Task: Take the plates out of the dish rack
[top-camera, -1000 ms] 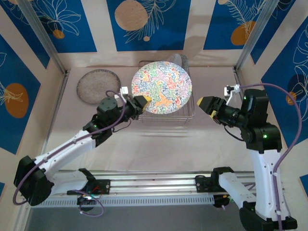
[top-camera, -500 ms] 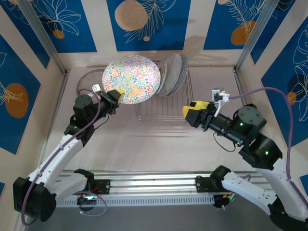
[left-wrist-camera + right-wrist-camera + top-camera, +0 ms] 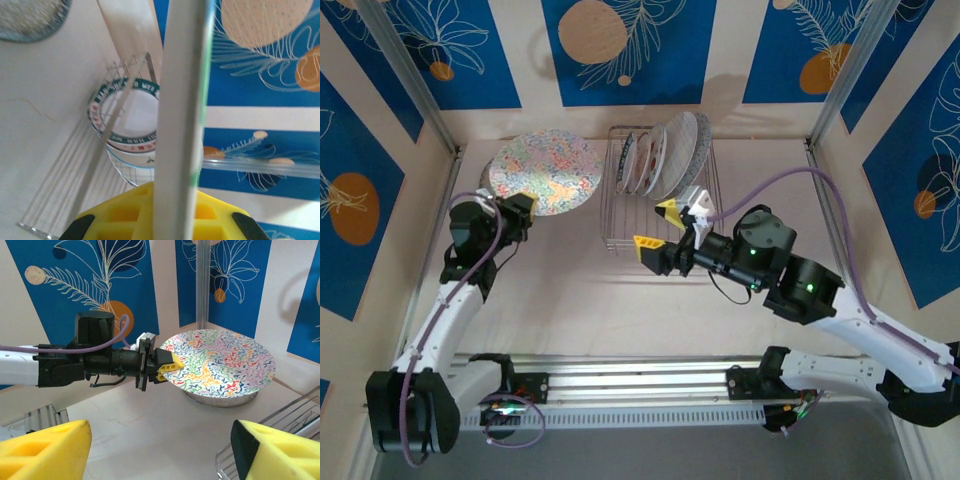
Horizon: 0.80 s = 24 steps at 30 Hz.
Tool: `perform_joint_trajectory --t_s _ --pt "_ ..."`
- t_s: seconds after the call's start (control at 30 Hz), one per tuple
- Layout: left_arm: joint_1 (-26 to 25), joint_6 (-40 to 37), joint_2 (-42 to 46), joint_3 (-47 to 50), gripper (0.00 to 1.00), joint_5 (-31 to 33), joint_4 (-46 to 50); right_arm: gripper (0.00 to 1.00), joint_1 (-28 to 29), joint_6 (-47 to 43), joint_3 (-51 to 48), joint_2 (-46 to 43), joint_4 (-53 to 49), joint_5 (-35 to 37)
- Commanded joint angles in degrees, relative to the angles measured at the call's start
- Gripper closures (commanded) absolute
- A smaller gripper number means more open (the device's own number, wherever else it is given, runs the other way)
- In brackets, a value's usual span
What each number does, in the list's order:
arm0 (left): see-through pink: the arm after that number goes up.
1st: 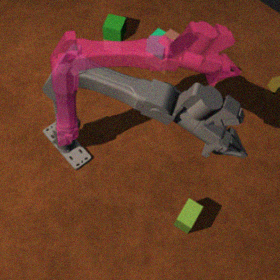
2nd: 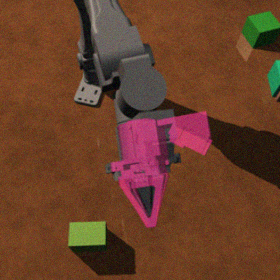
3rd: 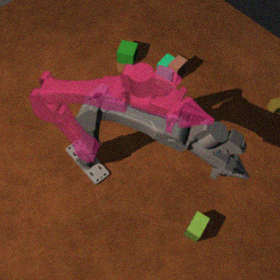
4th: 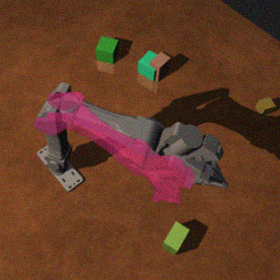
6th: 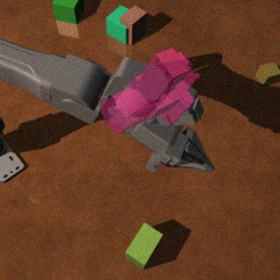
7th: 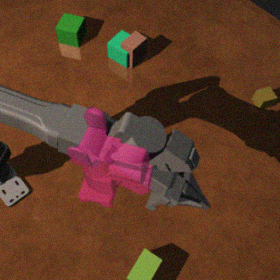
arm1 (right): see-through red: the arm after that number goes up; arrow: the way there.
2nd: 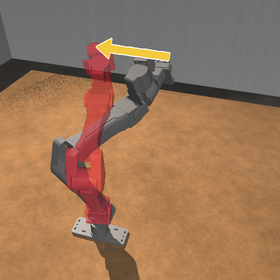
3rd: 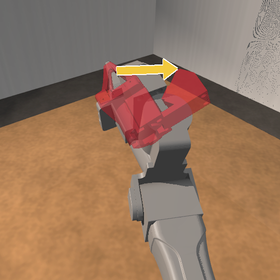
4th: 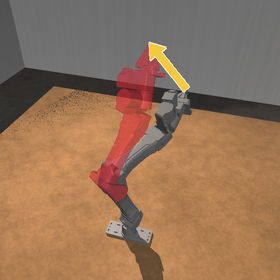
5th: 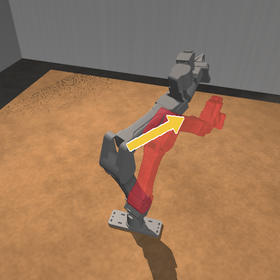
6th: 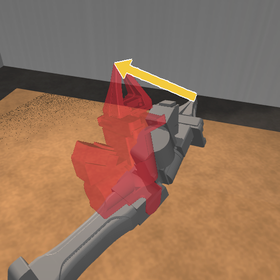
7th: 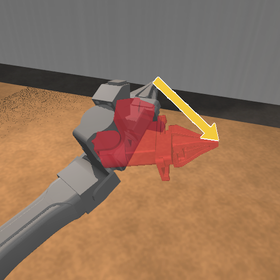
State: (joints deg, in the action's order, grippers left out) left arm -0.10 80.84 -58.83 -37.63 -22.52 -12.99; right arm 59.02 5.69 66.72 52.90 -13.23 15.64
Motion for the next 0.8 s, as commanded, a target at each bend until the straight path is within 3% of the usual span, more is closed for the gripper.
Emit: perform_joint_trajectory --t_s 0.0,0.3,0.77 --pt "3.9 -1.9 -1.3 1.0 1.00 -2.9 -7.3 0.23 0.4 -2.9 -0.1 0.5 5.9 -0.7" --pt "11.0 -3.3 -11.0 1.5 1.00 -4.7 -15.1 0.23 -1.1 -1.8 1.1 4.9 7.4 -4.6" --pt "15.3 -5.0 -27.6 -1.2 1.00 -6.5 -25.5 0.23 -2.4 -1.5 3.4 8.0 6.6 -4.9"
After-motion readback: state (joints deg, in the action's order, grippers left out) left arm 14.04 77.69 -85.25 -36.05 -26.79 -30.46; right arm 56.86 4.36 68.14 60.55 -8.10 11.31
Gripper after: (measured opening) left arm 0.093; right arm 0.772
